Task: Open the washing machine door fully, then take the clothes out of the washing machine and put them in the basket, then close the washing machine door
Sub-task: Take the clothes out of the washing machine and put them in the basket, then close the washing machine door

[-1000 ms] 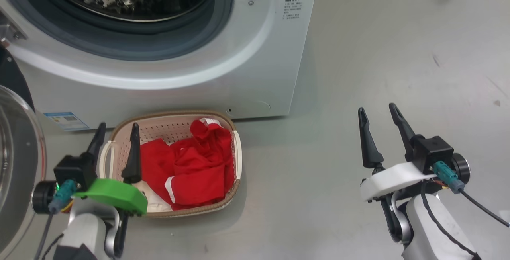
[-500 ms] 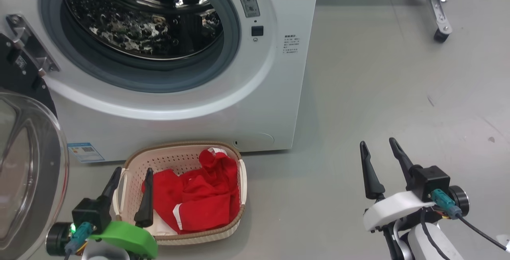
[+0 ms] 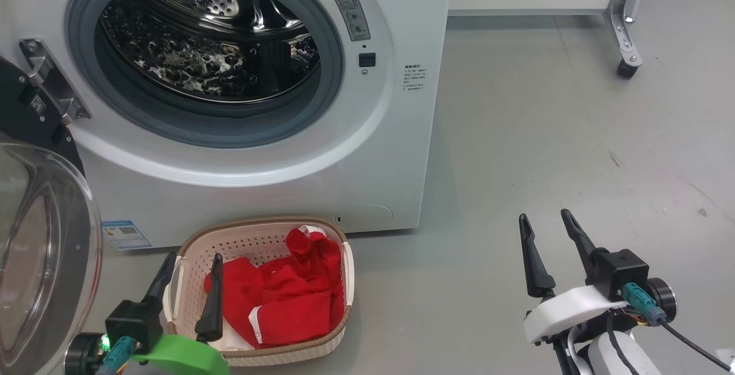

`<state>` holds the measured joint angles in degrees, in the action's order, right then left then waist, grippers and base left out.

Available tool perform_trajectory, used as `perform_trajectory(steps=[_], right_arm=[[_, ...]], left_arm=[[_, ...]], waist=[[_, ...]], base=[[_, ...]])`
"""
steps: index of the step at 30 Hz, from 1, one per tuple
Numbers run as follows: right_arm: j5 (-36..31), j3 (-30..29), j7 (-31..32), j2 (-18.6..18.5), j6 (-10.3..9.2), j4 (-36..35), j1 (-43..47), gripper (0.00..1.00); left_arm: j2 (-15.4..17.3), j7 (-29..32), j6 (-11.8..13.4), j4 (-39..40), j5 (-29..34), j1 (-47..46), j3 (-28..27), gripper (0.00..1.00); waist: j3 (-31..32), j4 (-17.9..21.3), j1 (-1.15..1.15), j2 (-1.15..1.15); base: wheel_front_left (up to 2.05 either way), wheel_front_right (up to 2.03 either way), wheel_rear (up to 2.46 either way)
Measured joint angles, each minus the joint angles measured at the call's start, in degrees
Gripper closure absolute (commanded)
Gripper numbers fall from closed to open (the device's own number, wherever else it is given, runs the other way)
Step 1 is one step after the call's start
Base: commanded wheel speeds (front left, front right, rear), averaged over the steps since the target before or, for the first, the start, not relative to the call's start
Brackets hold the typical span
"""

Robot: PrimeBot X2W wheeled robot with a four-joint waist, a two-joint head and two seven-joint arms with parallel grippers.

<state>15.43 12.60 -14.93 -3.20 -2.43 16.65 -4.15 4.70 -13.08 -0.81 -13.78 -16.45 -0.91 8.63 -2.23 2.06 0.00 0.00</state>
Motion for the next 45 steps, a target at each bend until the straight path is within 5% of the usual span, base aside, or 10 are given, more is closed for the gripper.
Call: perform_trajectory(steps=[45], right_arm=[[0.0, -0.89, 0.0, 0.41, 0.36, -1.05, 1.38, 0.0]], left_arm=[[1.18, 5.99, 2.34, 10.03, 1.35, 5.13, 1.29, 0.0]], waist=[[0.46, -0.26, 0.0, 0.0]], base=[[-0.34, 0.34, 0.0]])
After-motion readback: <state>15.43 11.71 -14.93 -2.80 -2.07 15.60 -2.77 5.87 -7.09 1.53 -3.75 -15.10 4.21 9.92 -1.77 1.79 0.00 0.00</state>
